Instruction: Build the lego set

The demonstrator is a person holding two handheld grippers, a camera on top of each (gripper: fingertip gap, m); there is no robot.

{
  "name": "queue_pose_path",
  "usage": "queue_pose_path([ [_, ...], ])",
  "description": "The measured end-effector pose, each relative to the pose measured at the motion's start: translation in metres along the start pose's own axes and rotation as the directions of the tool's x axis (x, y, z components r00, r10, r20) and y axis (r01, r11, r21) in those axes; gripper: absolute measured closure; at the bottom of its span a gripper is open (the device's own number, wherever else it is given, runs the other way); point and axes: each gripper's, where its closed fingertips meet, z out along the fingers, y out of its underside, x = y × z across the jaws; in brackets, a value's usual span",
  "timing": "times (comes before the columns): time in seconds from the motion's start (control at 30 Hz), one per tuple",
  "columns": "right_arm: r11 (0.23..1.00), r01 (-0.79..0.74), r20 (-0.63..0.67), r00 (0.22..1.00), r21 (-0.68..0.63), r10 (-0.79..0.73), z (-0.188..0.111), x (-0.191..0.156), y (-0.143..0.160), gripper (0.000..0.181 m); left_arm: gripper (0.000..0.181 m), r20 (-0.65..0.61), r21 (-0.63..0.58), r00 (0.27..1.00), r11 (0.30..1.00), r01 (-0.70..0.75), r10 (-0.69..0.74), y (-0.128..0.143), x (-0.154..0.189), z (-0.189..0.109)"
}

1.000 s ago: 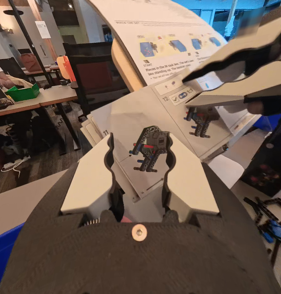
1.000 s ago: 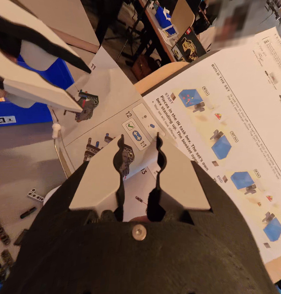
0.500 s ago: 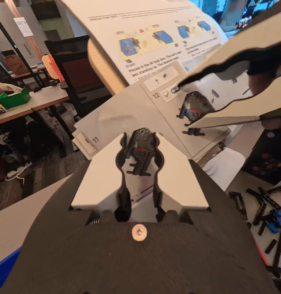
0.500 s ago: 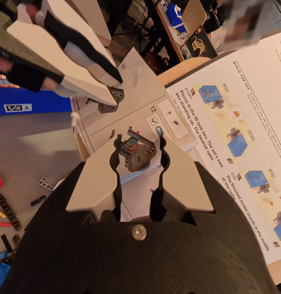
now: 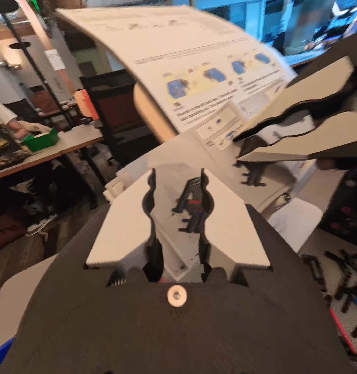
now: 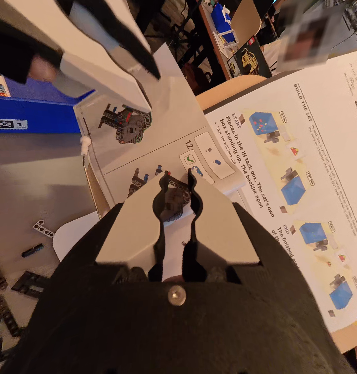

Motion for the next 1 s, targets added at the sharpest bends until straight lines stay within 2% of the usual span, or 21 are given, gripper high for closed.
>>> queue_pose_path([
  [0.1, 1.0, -0.006, 0.013, 1.0, -0.004, 0.006, 0.001, -0.002, 0.001, 0.163, 0.125, 0.015, -0.053, 1.0, 0.998, 0.017, -0.017, 0.013, -0.016, 0.001],
  [0.3, 1.0, -0.004, 0.015, 1.0, 0.0, 0.004, 0.005, -0.006, 0.003, 0.16, 0.135, 0.019, -0.035, 1.0, 0.999, -0.008, 0.008, 0.008, -0.023, 0.004],
  [0.4, 1.0, 0.0, 0.019, 1.0, 0.003, 0.0, 0.004, -0.006, 0.002, 0.159, 0.15, 0.016, -0.048, 0.999, 0.998, -0.05, 0.05, 0.009, -0.018, 0.008],
  [0.47, 1.0, -0.003, 0.022, 1.0, 0.011, 0.003, 0.002, -0.006, 0.0, 0.159, 0.181, -0.004, -0.04, 0.997, 0.996, -0.076, 0.075, 0.007, -0.012, 0.008],
  [0.53, 1.0, -0.005, 0.032, 0.999, 0.011, 0.005, 0.001, -0.007, -0.001, 0.157, 0.181, -0.053, -0.028, 0.997, 0.998, -0.056, 0.054, 0.001, -0.004, 0.006],
  [0.63, 0.998, -0.018, 0.031, 0.999, 0.056, 0.017, -0.008, -0.005, -0.011, 0.145, 0.181, -0.156, 0.014, 0.988, 1.0, 0.021, -0.019, -0.02, 0.013, -0.004],
  [0.73, 0.988, -0.089, 0.083, 0.993, 0.13, 0.079, -0.022, -0.01, -0.028, 0.129, 0.181, -0.328, 0.063, 0.938, 0.989, 0.136, -0.109, -0.053, 0.041, -0.016],
  [0.8, 0.972, -0.149, 0.144, 0.982, 0.183, 0.123, -0.035, -0.016, -0.038, 0.129, 0.181, -0.412, 0.095, 0.899, 0.974, 0.204, -0.148, -0.077, 0.055, -0.022],
  [0.9, 0.932, -0.279, 0.234, 0.946, 0.232, 0.225, -0.052, -0.018, -0.051, 0.12, 0.181, -0.508, 0.096, 0.843, 0.961, 0.261, -0.178, -0.104, 0.079, -0.023],
  [1.0, 0.919, -0.319, 0.21, 0.939, 0.233, 0.272, -0.067, -0.013, -0.054, 0.106, 0.181, -0.575, 0.095, 0.797, 0.952, 0.291, -0.186, -0.122, 0.102, -0.017],
])
